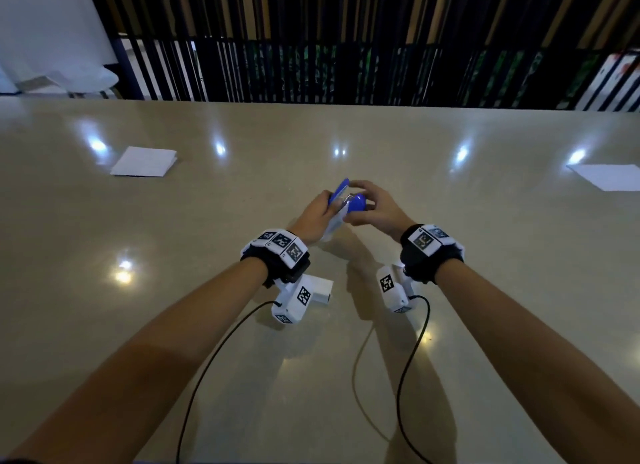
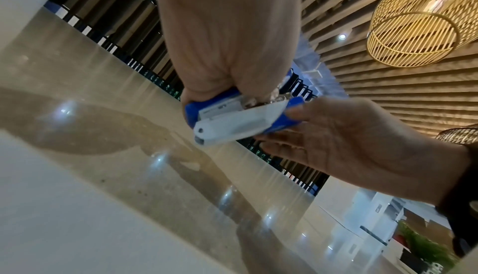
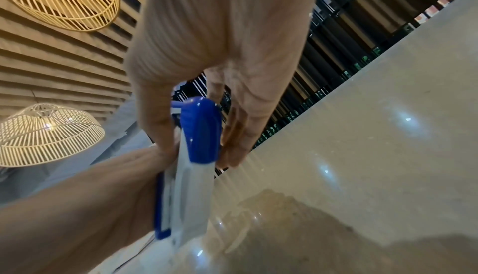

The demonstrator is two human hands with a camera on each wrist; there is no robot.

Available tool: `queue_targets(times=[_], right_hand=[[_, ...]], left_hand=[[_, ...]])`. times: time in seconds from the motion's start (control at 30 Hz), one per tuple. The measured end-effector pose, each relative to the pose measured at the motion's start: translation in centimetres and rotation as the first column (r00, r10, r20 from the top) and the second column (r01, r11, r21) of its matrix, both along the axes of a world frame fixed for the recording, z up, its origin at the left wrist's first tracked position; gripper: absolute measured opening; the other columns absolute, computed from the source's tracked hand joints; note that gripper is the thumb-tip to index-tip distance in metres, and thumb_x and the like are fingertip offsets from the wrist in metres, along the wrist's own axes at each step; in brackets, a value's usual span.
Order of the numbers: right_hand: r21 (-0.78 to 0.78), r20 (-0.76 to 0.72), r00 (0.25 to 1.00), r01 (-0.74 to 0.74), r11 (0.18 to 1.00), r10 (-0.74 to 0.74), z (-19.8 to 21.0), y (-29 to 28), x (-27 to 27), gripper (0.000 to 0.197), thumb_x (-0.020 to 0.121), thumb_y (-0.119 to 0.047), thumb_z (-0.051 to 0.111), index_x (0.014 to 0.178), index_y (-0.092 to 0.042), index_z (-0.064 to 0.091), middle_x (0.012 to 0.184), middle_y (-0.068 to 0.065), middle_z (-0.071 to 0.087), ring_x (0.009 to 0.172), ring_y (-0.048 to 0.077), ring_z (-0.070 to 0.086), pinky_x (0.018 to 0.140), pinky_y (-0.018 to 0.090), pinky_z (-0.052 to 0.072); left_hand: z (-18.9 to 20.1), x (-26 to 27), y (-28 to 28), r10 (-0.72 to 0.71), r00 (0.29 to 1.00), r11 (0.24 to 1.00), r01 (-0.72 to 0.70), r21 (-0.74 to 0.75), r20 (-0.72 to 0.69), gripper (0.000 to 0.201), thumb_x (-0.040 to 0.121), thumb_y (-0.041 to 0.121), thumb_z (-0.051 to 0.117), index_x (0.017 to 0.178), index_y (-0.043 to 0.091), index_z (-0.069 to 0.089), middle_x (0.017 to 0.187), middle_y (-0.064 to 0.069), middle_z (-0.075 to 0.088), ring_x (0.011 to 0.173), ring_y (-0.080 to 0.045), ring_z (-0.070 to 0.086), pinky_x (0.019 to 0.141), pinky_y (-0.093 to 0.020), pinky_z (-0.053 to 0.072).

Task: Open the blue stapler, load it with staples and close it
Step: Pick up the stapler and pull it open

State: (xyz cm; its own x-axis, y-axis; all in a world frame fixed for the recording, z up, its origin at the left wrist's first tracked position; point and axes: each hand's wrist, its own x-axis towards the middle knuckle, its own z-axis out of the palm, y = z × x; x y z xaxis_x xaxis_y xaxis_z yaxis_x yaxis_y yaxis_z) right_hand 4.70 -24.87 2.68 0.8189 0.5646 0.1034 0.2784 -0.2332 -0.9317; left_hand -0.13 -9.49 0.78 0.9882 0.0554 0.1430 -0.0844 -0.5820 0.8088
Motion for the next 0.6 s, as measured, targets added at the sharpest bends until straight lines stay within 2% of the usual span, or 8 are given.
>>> queue_targets(times=[0.07,0.13,0.17,0.23,0.3,0.43,0.53,0.6], right_hand=[[0.003,-0.069,0.996,0.057,0.998,-0.056,-0.2,0.3,-0.7,0.039,0.084,-0.017,0.068,0.116,-0.001,0.053,0.1,0.015,0.06,0.077,0.029,0.065,0.071,0.039,0.057],[0.015,-0.077,0.994,0.075,0.997,-0.074,-0.2,0.4,-1.2,0.04,0.088,-0.031,0.061,0.105,0.004,0.052,0.094,0.02,0.062,0.068,0.032,0.066,0.061,0.035,0.058],[0.026,-0.079,0.995,0.07,0.997,-0.068,-0.2,0.5,-1.3,0.041,0.09,-0.033,0.059,0.102,0.005,0.051,0.093,0.021,0.062,0.066,0.033,0.067,0.059,0.034,0.059],[0.046,-0.077,0.996,0.056,0.997,-0.053,-0.2,0.5,-1.5,0.035,0.091,-0.031,0.057,0.099,0.003,0.052,0.092,0.022,0.062,0.067,0.031,0.067,0.058,0.031,0.061],[0.09,-0.101,0.994,0.05,0.995,-0.04,-0.2,0.6,-1.6,0.023,0.092,-0.027,0.056,0.093,-0.004,0.05,0.089,0.019,0.062,0.071,0.027,0.067,0.062,0.031,0.062],[0.153,-0.138,0.99,0.041,0.987,-0.02,0.2,0.8,-2.3,0.018,0.093,-0.024,0.054,0.09,-0.009,0.046,0.083,0.01,0.063,0.068,0.024,0.067,0.07,0.038,0.062],[0.197,-0.147,0.989,0.038,0.98,-0.009,0.6,0.8,-2.5,0.016,0.093,-0.024,0.055,0.092,-0.01,0.047,0.084,0.013,0.062,0.068,0.026,0.066,0.072,0.044,0.061],[0.273,-0.219,0.976,0.072,0.959,-0.011,0.4,0.0,-2.3,0.013,0.093,-0.022,0.054,0.094,-0.011,0.047,0.088,0.017,0.061,0.069,0.028,0.067,0.073,0.042,0.061]], left_hand=[[0.4,0.0,-0.6,0.017,0.998,0.999,-0.015,-0.033,0.06,0.029,0.099,0.027,0.038,0.106,0.0,0.047,0.095,-0.005,0.045,0.082,-0.015,0.046,0.07,-0.02,0.039],[0.8,-0.1,-1.2,0.057,0.995,0.998,-0.056,-0.021,0.081,0.033,0.1,0.024,0.037,0.114,-0.005,0.047,0.105,-0.008,0.04,0.092,-0.017,0.044,0.08,-0.022,0.036],[1.0,-0.2,-1.3,0.081,0.993,0.997,-0.08,-0.008,0.092,0.034,0.101,0.021,0.036,0.116,-0.007,0.046,0.106,-0.009,0.039,0.094,-0.017,0.043,0.08,-0.02,0.033],[1.3,-0.5,-1.7,0.115,0.986,0.992,-0.119,0.029,0.121,0.036,0.101,0.023,0.037,0.118,-0.007,0.046,0.106,-0.014,0.048,0.091,-0.022,0.049,0.076,-0.022,0.035],[1.7,-0.8,-2.0,0.147,0.98,0.986,-0.156,0.06,0.132,0.038,0.101,0.028,0.036,0.119,-0.003,0.047,0.102,-0.018,0.06,0.086,-0.029,0.059,0.072,-0.033,0.044],[2.4,-1.4,-2.4,0.217,0.958,0.967,-0.237,0.095,0.19,0.04,0.101,0.031,0.033,0.123,0.0,0.048,0.1,-0.024,0.068,0.088,-0.037,0.067,0.078,-0.045,0.053],[2.7,-1.7,-2.6,0.246,0.941,0.96,-0.269,0.073,0.234,0.04,0.101,0.031,0.033,0.122,0.0,0.049,0.099,-0.024,0.069,0.087,-0.037,0.067,0.074,-0.042,0.051],[2.7,-1.0,-1.1,0.469,0.867,0.883,-0.456,-0.11,0.166,0.039,0.102,0.031,0.031,0.113,0.003,0.055,0.104,-0.026,0.067,0.092,-0.038,0.065,0.07,-0.036,0.043]])
